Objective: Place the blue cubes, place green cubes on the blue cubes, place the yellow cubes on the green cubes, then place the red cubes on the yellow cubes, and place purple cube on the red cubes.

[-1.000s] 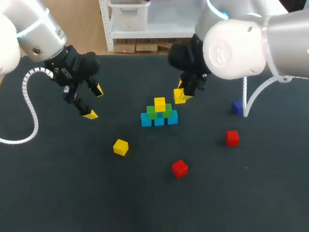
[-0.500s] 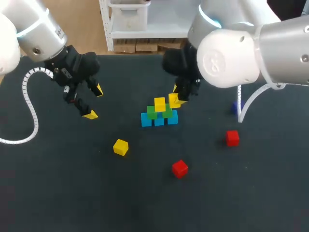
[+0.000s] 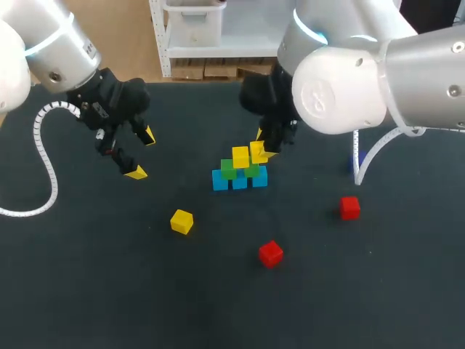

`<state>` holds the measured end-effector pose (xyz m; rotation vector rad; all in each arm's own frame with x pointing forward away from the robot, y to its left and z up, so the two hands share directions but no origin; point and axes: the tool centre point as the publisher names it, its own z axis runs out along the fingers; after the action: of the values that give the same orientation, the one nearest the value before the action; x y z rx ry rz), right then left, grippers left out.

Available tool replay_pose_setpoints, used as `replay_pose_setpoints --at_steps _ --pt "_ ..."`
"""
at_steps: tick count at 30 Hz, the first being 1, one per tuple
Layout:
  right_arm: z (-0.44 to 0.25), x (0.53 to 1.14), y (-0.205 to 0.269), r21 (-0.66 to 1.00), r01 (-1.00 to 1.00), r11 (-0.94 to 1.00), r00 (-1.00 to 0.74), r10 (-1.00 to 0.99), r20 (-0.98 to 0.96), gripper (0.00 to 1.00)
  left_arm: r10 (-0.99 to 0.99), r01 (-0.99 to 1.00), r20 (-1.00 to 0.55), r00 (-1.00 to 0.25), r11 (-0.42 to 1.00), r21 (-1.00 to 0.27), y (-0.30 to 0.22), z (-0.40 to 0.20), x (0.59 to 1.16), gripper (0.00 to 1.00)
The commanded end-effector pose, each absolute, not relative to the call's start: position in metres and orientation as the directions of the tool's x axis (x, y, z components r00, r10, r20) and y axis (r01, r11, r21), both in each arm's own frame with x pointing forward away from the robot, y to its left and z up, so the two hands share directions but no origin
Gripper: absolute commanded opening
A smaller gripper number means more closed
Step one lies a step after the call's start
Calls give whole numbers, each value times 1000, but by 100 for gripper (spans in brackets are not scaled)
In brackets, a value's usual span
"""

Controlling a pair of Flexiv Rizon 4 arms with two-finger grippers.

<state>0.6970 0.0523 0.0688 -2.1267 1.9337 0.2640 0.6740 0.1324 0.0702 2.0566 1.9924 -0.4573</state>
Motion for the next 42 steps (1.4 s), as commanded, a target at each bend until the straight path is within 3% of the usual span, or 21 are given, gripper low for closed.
replay_pose_setpoints --at_steps 1,42 --pt "68 698 54 -65 -994 -87 102 -948 -302 0 922 998 -386 22 -41 -41 133 70 674 100" --pt "64 698 56 -58 -994 -96 109 -945 -307 0 922 998 -386 22 -41 -41 133 70 674 100"
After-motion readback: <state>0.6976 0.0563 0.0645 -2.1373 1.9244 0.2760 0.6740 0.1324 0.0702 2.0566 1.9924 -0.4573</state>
